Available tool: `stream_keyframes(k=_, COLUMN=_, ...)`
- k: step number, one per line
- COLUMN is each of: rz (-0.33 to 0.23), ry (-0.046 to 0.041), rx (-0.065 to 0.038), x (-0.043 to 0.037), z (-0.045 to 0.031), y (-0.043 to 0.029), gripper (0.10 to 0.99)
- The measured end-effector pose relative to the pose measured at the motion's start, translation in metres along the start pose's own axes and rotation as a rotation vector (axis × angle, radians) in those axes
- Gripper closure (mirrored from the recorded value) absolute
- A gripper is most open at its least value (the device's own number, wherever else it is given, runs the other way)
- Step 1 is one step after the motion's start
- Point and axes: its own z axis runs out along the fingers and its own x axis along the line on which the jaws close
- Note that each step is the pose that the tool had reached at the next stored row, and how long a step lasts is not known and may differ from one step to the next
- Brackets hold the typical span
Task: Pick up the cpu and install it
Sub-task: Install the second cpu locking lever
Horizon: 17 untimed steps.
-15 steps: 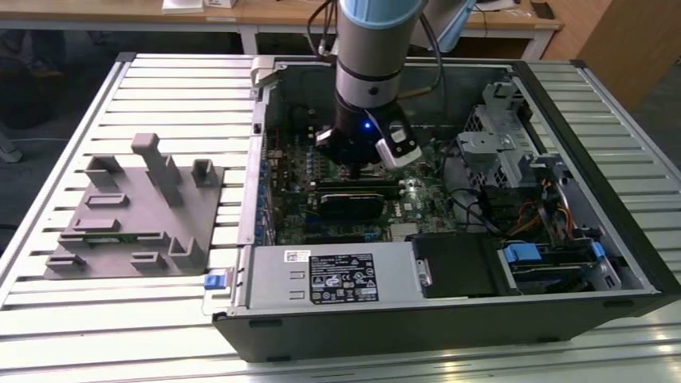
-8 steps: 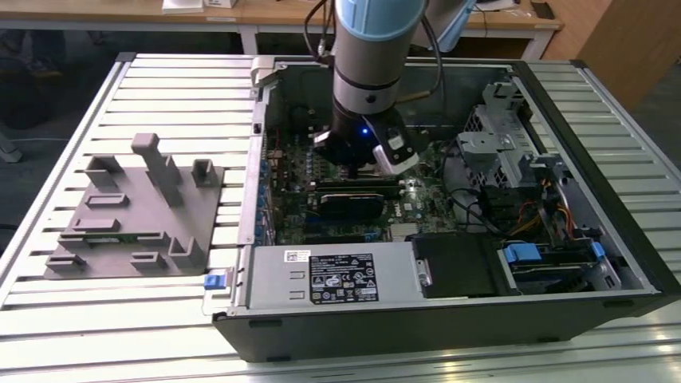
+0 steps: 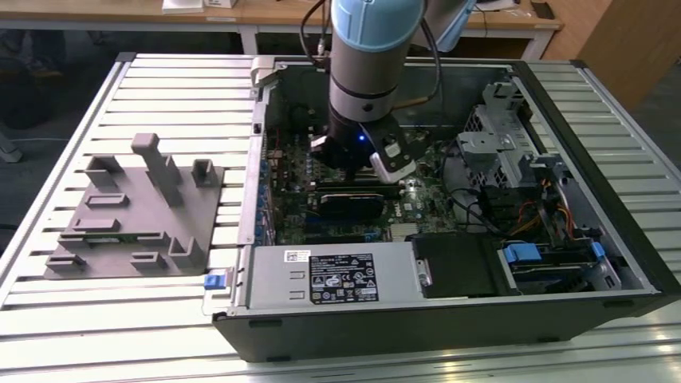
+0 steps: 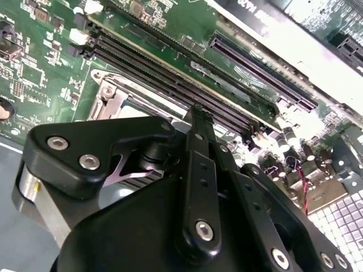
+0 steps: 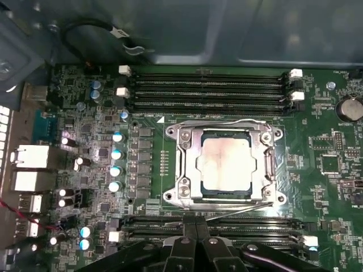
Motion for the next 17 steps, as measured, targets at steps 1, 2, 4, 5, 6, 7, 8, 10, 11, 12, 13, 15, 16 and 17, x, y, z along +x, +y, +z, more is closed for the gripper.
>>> stream_keyframes(k=1, rz=0.0, ry=0.0001, rx=-0.005, x=0.001, z=0.0001, y=-0.0003, gripper=0.98)
stream_keyframes(k=2, rz=0.0, ry=0.0001, rx=-0.009, x=0.0023, z=0.0002, y=-0.0006, gripper=0.98)
stream_keyframes(k=4, rz=0.0, ry=-0.0002, rx=-0.021, x=0.0052, z=0.0009, y=-0.0012, gripper=0.98)
stream_keyframes(k=5, rz=0.0, ry=-0.0002, rx=-0.026, x=0.006, z=0.0015, y=-0.0014, gripper=0.98)
stream_keyframes(k=6, rz=0.0, ry=-0.0004, rx=-0.031, x=0.0066, z=0.0024, y=-0.0016, gripper=0.98)
stream_keyframes(k=7, rz=0.0, ry=-0.0004, rx=-0.035, x=0.0072, z=0.0034, y=-0.0018, gripper=0.98)
stream_keyframes(k=8, rz=0.0, ry=-0.0005, rx=-0.038, x=0.0079, z=0.0043, y=-0.002, gripper=0.98)
stream_keyframes(k=10, rz=0.0, ry=-0.0006, rx=-0.048, x=0.0091, z=0.0061, y=-0.0025, gripper=0.98)
stream_keyframes(k=11, rz=0.0, ry=-0.0007, rx=-0.052, x=0.0097, z=0.007, y=-0.0026, gripper=0.98)
stream_keyframes(k=12, rz=0.0, ry=-0.0008, rx=-0.056, x=0.0103, z=0.0079, y=-0.0028, gripper=0.98)
stream_keyframes(k=13, rz=0.0, ry=-0.0009, rx=-0.06, x=0.0107, z=0.009, y=-0.0031, gripper=0.98)
stream_keyframes(k=15, rz=0.0, ry=-0.0011, rx=-0.066, x=0.011, z=0.0114, y=-0.0036, gripper=0.98)
stream_keyframes(k=16, rz=0.0, ry=-0.0011, rx=-0.069, x=0.0111, z=0.0128, y=-0.0039, gripper=0.98)
stream_keyframes(k=17, rz=0.0, ry=-0.001, rx=-0.072, x=0.0112, z=0.014, y=-0.0042, gripper=0.98)
